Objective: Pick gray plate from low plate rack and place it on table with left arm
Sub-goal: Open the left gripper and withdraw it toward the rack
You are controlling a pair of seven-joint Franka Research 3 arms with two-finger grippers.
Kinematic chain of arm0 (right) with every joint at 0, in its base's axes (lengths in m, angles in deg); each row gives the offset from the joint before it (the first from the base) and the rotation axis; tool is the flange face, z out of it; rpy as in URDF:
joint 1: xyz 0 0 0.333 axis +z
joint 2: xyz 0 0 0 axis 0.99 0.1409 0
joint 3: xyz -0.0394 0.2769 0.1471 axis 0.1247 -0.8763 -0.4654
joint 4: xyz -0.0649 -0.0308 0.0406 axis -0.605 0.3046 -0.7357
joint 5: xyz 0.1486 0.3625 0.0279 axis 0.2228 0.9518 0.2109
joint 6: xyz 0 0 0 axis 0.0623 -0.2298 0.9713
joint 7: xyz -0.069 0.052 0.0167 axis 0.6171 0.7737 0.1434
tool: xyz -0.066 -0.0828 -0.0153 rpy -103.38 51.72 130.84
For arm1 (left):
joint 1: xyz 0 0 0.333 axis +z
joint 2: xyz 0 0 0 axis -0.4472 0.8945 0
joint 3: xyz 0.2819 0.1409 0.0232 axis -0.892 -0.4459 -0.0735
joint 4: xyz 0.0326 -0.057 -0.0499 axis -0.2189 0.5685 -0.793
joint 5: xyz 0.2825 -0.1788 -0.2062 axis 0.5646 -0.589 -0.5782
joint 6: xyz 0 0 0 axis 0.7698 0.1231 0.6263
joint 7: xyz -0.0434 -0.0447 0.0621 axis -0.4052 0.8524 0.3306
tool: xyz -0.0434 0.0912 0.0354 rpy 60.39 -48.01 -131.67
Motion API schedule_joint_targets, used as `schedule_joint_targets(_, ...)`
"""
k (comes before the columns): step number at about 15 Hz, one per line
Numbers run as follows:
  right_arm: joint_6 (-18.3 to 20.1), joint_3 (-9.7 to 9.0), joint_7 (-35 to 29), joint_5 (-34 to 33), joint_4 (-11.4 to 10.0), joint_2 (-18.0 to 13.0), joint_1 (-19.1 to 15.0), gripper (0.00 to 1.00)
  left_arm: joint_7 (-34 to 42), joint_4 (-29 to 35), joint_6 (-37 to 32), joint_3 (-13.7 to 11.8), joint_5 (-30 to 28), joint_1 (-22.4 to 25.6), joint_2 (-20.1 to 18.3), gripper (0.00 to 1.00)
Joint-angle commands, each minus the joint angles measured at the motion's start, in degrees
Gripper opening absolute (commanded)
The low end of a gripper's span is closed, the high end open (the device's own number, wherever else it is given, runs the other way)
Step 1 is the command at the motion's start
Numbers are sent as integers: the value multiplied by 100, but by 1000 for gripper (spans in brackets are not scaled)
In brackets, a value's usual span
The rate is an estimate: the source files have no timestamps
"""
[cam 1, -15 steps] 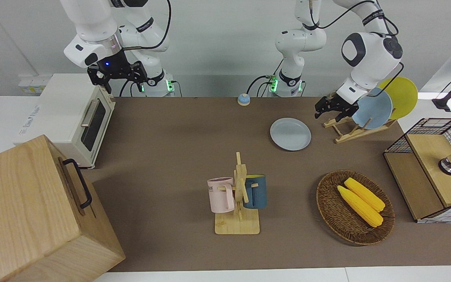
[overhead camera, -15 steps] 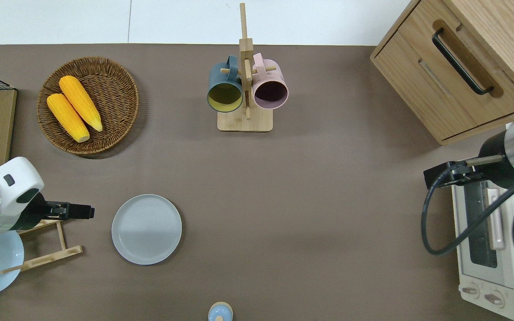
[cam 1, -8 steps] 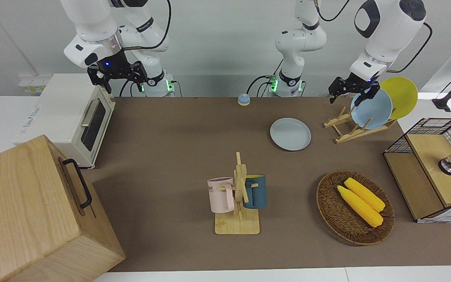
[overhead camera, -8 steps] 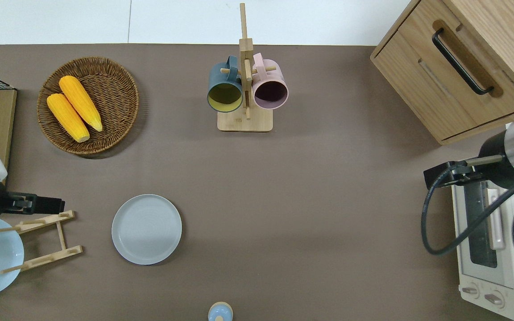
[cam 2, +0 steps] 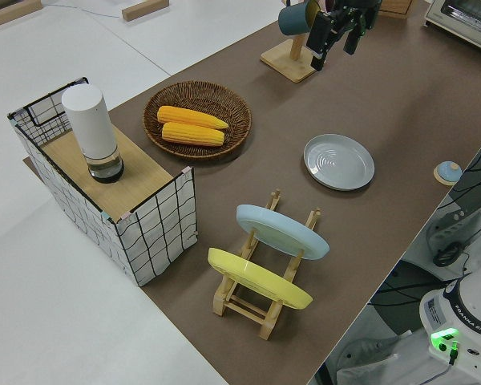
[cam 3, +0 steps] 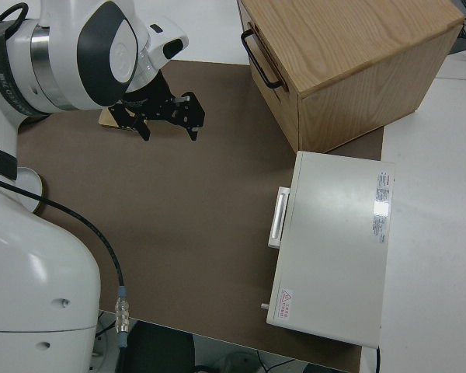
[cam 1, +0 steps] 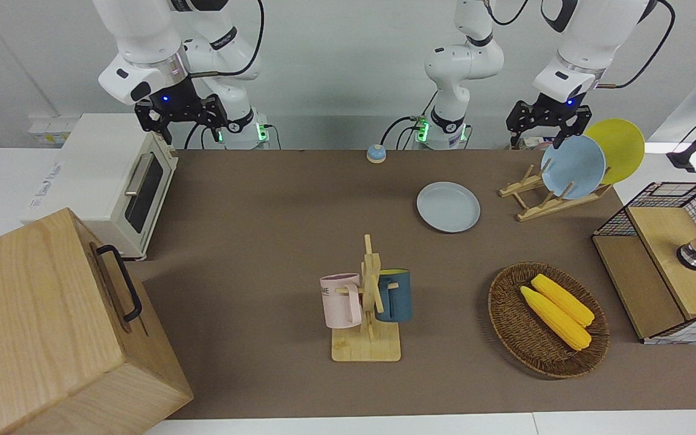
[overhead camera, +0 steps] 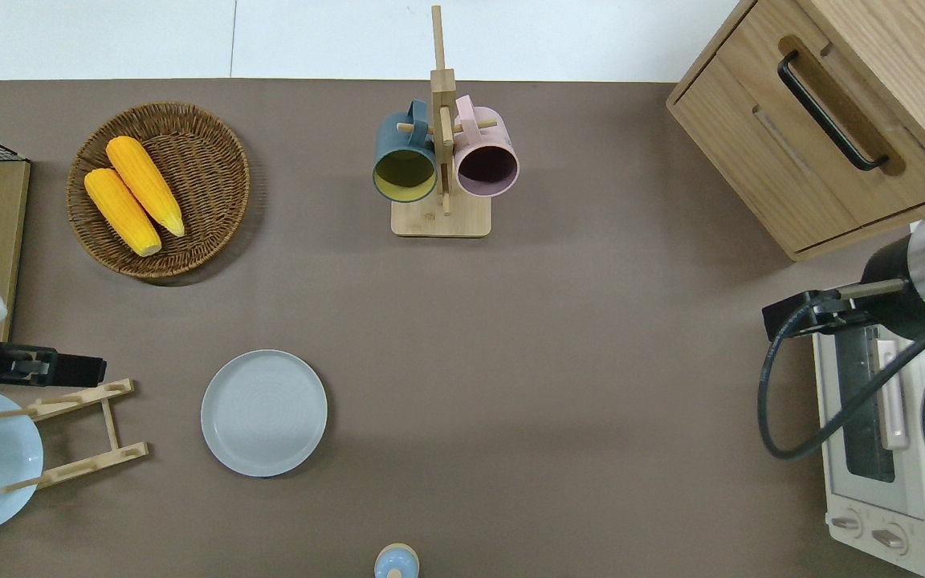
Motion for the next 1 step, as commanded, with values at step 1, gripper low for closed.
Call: schedule_joint_targets(1,65,-123,-68,-37,43,-12,-138,983,-195,-122,-156,-13,78,-54,49,993)
